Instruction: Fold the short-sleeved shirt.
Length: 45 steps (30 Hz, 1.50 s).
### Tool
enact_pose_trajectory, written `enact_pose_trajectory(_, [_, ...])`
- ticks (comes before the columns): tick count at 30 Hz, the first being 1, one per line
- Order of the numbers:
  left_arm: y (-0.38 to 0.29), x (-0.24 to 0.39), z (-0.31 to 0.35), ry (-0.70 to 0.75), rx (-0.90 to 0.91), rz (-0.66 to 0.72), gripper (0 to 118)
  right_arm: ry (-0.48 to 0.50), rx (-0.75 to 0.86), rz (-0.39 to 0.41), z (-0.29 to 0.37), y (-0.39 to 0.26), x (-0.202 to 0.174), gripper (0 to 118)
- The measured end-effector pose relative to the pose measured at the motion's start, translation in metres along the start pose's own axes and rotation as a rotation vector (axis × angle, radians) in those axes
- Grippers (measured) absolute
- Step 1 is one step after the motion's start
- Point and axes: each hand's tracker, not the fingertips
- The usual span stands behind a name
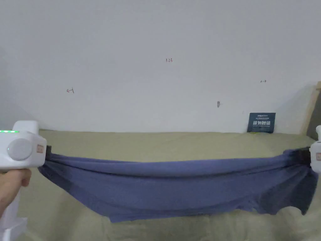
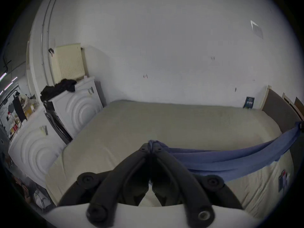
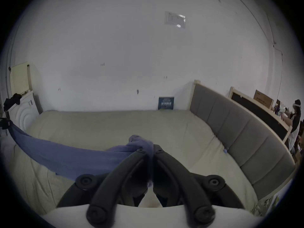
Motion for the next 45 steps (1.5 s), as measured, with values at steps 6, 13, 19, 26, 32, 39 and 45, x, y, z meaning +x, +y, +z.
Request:
enact_pose_trajectory(6, [-0.125,-0.014,0.041,-0.088,-0.105,0.001,0,0.020,-0.112,-0.019,0.051,-0.118,0.021,6])
enact_pose_trajectory(13, [-0.231,-0.042,0.076,-0.109,-0.202,0.016,0,0.034,-0.204,-0.065,0.119,-0.220,0.035,6])
enact_pose_trajectory(19, [-0.270,-0.055,0.080,-0.127,-0.258,0.049,0,0.006,-0.263,-0.102,0.134,-0.269,0.037,6])
enact_pose_trajectory(26, [-0.284,-0.054,0.067,-0.138,-0.291,0.090,0,-0.033,-0.273,-0.119,0.117,-0.279,0.041,8])
enact_pose_trajectory(32, [-0.277,-0.055,0.089,-0.165,-0.247,0.145,118,0.008,-0.242,-0.112,0.138,-0.263,0.024,89])
enact_pose_trajectory(39, [-0.260,-0.032,0.153,-0.199,-0.046,0.089,60,0.040,0.048,-0.079,0.191,-0.240,-0.031,49])
enact_pose_trajectory(45, [-0.269,-0.037,0.164,-0.172,-0.041,0.069,0,0.123,0.102,-0.043,0.216,-0.236,-0.074,2])
